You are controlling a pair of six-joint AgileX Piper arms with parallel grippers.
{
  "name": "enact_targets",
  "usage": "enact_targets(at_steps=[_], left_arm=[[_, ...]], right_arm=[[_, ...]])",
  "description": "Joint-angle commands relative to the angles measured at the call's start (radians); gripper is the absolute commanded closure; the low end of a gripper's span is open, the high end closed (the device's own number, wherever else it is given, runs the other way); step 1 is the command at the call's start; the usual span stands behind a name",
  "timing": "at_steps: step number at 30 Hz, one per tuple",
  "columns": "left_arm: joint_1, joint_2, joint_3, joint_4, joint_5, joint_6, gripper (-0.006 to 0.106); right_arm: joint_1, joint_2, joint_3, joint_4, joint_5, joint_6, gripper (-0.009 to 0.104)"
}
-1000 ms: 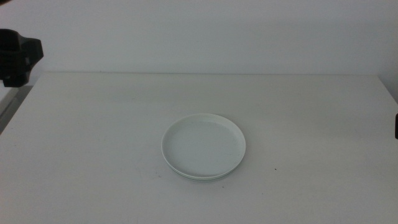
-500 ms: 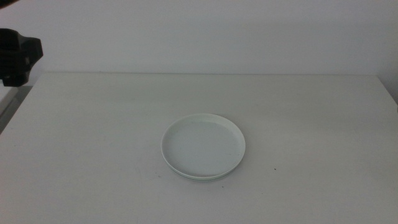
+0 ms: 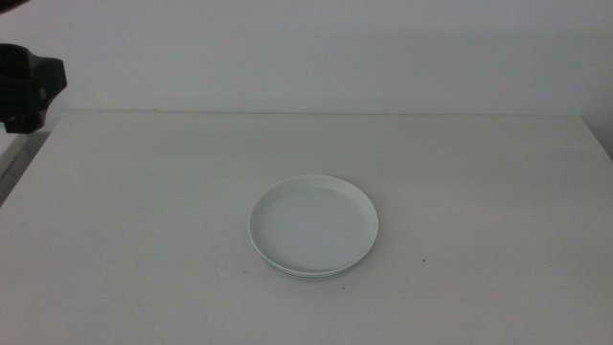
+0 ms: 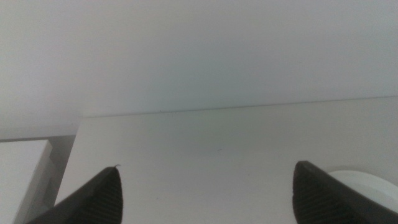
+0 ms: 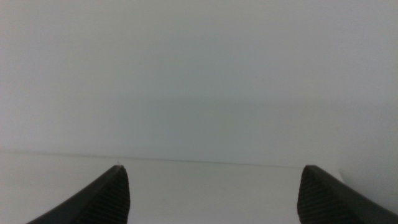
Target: Stack the three bowls on top of each other.
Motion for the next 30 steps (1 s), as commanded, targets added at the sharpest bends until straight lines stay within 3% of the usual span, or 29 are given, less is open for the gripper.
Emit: enact_targets(at_steps=[1,6,20,26,30], left_arm=[[0.003,-0.004,0.005,0.007,-0.020,-0.002,0.007],[0.003,-0.004,0.005,0.007,-0.020,-0.002,0.007],[0.003,-0.008,0.007,0.007,-0.028,-0.002,0.007],[0.003,-0.144,0.027,-0.003,-0.036,-0.002,0.007],[0.003,-0.292,0.194,-0.003,-0.117,-0.002,0.007]], right_arm=[[-0.007,-0.010,0.024,-0.041,-0.055,0.089,0.002],[-0.007,-0.010,0.026,-0.024,-0.053,0.192,0.002],[-0.007,-0.010,0.085,-0.037,-0.050,0.192,0.002],[-0.007,-0.081,0.219,-0.092,-0.056,0.192,0.002],[-0.007,-0.190,0.371,-0.133,-0.092,0.192,0.002]])
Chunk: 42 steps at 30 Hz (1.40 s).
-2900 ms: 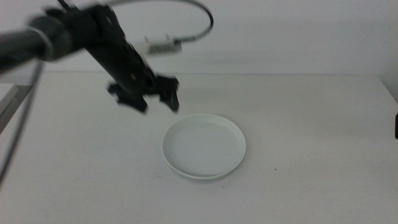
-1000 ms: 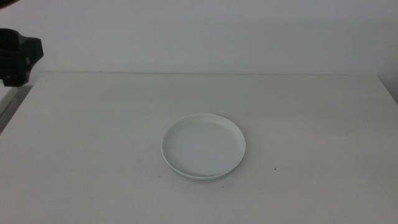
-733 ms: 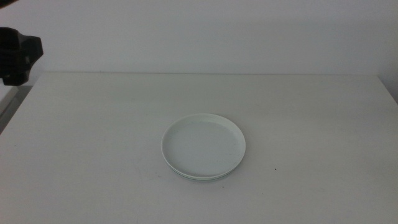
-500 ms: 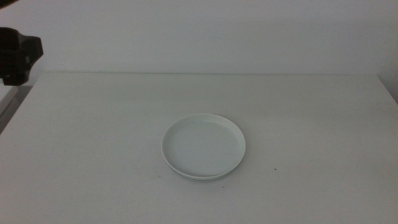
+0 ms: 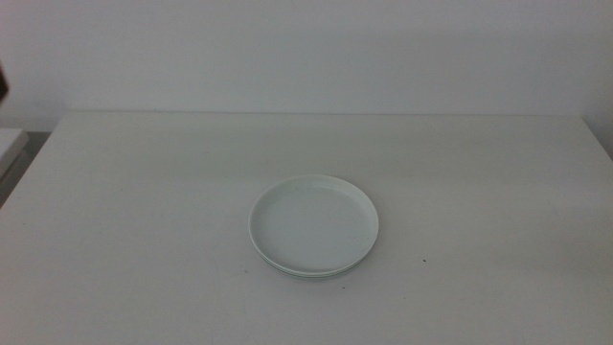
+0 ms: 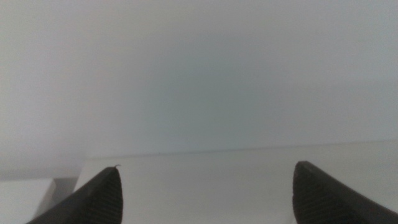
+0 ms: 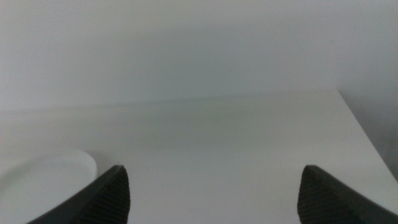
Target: Stack the three bowls on top of each other.
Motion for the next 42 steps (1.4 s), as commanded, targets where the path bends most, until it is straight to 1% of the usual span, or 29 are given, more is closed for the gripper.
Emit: enact_targets(at_steps=[1,4,6,9,11,13,15,17,23,33,36,42], left_arm=[[0.003,-0.090,0.113,-0.005,-0.045,-0.004,0.007],[0.003,-0.232,0.279,-0.005,-0.048,-0.004,0.007],[0.003,-0.316,0.388,-0.006,-0.048,-0.004,0.007],[0.003,-0.437,0.516,-0.013,-0.063,-0.004,0.007],[0.003,-0.518,0.588,-0.027,-0.077,-0.004,0.007],[0.003,-0.587,0.638,-0.061,-0.079,-0.004,0.007],[0.003,-0.605,0.680,-0.087,-0.079,-0.004,0.007],[0.003,-0.605,0.719,-0.095,-0.089,-0.004,0.007],[0.003,-0.605,0.773,-0.091,-0.172,-0.004,0.007],[0.003,-0.605,0.773,-0.091,-0.167,-0.004,0.007],[0.021,-0.605,0.773,-0.091,-0.167,-0.001,0.007],[0.033,-0.605,0.773,-0.035,-0.167,-0.001,0.007]], right_arm=[[-0.007,-0.067,0.094,-0.042,-0.061,-0.003,0.002],[-0.007,-0.153,0.200,-0.042,-0.151,-0.003,0.002],[-0.007,-0.195,0.255,-0.061,-0.181,-0.003,0.002],[-0.007,-0.234,0.307,-0.092,-0.181,-0.003,0.002],[-0.007,-0.254,0.320,-0.094,-0.181,-0.003,0.002],[-0.007,-0.271,0.320,-0.097,-0.157,-0.003,0.002],[-0.007,-0.281,0.320,-0.105,-0.138,-0.003,0.002],[-0.007,-0.281,0.320,-0.105,-0.151,-0.003,0.002],[-0.007,-0.281,0.320,-0.105,-0.151,-0.003,0.002],[-0.007,-0.281,0.320,-0.105,-0.151,-0.003,0.002],[-0.007,-0.281,0.320,-0.105,-0.151,-0.003,0.002],[-0.007,-0.281,0.320,-0.105,-0.151,-0.003,0.002]])
